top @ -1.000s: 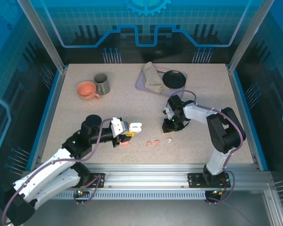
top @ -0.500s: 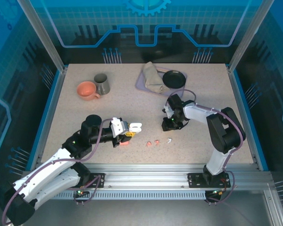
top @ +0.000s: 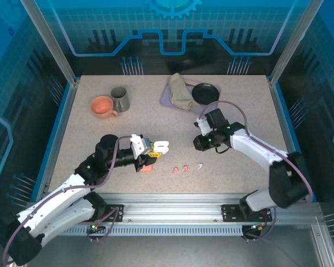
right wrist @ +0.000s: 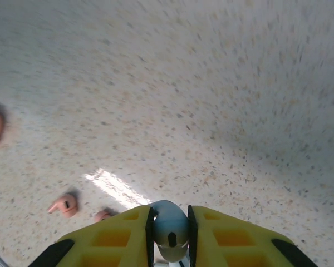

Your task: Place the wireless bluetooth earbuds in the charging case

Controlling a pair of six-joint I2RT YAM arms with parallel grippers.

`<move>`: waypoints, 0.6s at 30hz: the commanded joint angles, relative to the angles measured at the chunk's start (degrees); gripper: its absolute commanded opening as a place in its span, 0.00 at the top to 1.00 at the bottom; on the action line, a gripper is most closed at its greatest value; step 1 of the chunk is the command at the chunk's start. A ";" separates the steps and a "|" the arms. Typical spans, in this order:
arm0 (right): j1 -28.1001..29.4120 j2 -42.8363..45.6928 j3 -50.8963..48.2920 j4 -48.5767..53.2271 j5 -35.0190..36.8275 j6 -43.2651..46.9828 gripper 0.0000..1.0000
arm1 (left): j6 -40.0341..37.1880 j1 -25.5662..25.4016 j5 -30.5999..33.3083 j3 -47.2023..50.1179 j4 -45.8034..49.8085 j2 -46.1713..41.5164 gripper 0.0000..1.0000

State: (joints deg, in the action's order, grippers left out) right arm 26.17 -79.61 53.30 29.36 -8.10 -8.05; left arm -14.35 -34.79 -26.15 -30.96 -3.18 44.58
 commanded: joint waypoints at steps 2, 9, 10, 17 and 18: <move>2.98 10.04 -2.57 -3.88 1.61 6.38 0.75 | 3.69 -0.52 -1.99 0.39 -5.18 1.23 1.00; 8.43 23.61 -5.71 -9.02 5.72 12.58 0.74 | 6.41 -0.72 -2.60 -1.13 -7.84 4.82 1.00; 9.22 24.80 -5.30 -9.30 6.57 13.40 0.74 | 6.74 -0.74 -2.62 -1.46 -7.99 5.40 1.00; 16.22 28.08 -0.03 -11.01 9.84 18.53 0.74 | 7.63 -1.68 -2.57 -3.57 -9.45 8.20 1.00; 17.53 28.03 0.72 -11.36 10.33 19.43 0.74 | 7.73 -1.81 -2.66 -3.90 -9.64 8.55 1.00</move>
State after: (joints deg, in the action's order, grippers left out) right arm 41.04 -52.49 50.72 21.19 -0.12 7.55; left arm -7.57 -35.88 -27.05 -32.14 -9.65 52.64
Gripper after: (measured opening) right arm 0.260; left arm 0.231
